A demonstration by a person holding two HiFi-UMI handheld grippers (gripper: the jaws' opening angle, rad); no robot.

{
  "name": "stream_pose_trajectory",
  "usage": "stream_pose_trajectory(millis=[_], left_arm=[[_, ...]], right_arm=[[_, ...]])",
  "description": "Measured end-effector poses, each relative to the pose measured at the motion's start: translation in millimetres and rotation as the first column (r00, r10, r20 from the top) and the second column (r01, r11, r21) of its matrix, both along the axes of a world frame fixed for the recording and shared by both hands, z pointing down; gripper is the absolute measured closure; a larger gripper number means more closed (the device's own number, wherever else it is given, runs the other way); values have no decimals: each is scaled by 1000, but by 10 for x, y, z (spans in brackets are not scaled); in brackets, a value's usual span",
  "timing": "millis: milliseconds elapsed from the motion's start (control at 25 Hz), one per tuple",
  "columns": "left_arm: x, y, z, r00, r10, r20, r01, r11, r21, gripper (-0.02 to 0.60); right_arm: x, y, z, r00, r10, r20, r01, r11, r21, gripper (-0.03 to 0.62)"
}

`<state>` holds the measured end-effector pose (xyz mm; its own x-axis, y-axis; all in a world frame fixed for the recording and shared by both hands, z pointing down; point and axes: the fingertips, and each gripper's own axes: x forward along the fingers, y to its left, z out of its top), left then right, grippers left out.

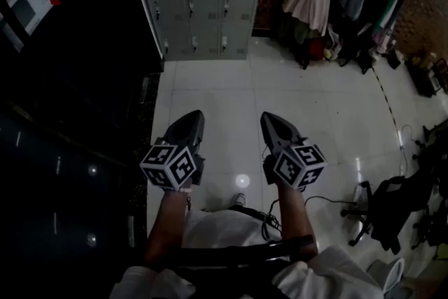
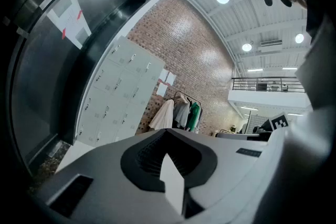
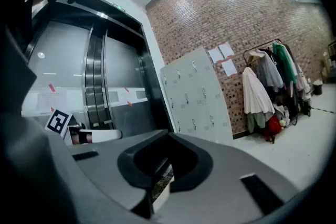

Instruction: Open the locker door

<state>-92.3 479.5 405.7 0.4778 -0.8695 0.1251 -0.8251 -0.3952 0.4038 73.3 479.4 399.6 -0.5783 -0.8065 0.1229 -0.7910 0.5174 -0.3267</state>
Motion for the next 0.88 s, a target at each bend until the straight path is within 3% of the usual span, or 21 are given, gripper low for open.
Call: stream_pose_trajectory(millis=[400, 880], left_arm=[[356, -167, -14, 1000, 8, 18, -8, 1000, 5, 583], [1143, -485, 243, 995, 59, 79, -58, 998, -14, 583]], right_arm=[[390, -169, 73, 999, 15, 35, -15, 1000, -15, 589], [998, -458, 410, 997, 21, 68, -17, 998, -60, 589]])
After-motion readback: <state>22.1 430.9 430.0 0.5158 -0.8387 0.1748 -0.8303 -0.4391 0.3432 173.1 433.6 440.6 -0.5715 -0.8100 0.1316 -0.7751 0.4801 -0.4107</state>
